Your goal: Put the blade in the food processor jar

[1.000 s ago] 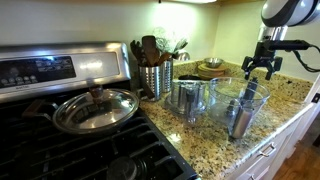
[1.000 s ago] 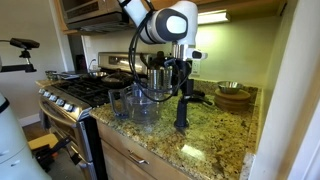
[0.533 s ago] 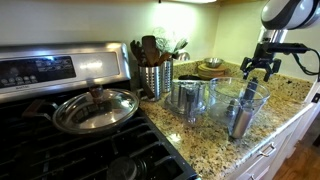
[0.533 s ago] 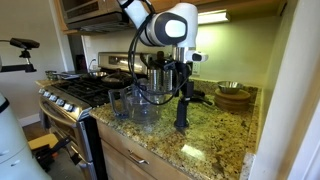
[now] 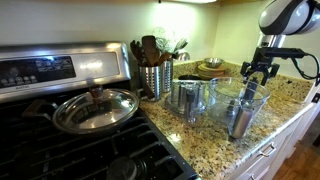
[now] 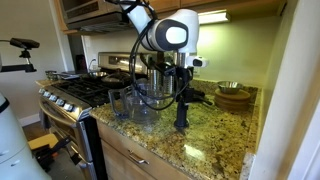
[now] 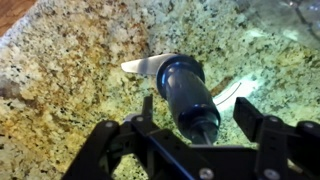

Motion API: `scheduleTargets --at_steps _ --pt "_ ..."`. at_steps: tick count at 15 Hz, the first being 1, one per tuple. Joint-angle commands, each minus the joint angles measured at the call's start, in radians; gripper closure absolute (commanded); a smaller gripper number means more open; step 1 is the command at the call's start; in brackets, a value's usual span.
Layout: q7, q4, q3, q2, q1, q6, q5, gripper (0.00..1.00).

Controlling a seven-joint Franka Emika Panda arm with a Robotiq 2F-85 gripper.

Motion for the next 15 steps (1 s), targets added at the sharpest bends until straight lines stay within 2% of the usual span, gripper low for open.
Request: scheduleTargets --at_steps 1,4,6,10,15 --pt "0.042 -0.011 -0.011 -0.014 0.005 0.009 -0.007 0.46" --pt "0.029 -0.014 -0.008 -0.022 0.000 0.020 0.011 0.63" --pt "0.017 -0.013 -0.005 -0.021 -0.001 0.028 0.022 0.80" --pt "0.032 -0.010 -0.009 -0.034 0.004 -0.004 -0.003 0.81" --pt "0.057 -0.016 -0.022 -0.125 0.008 -0.046 -0.084 0.81"
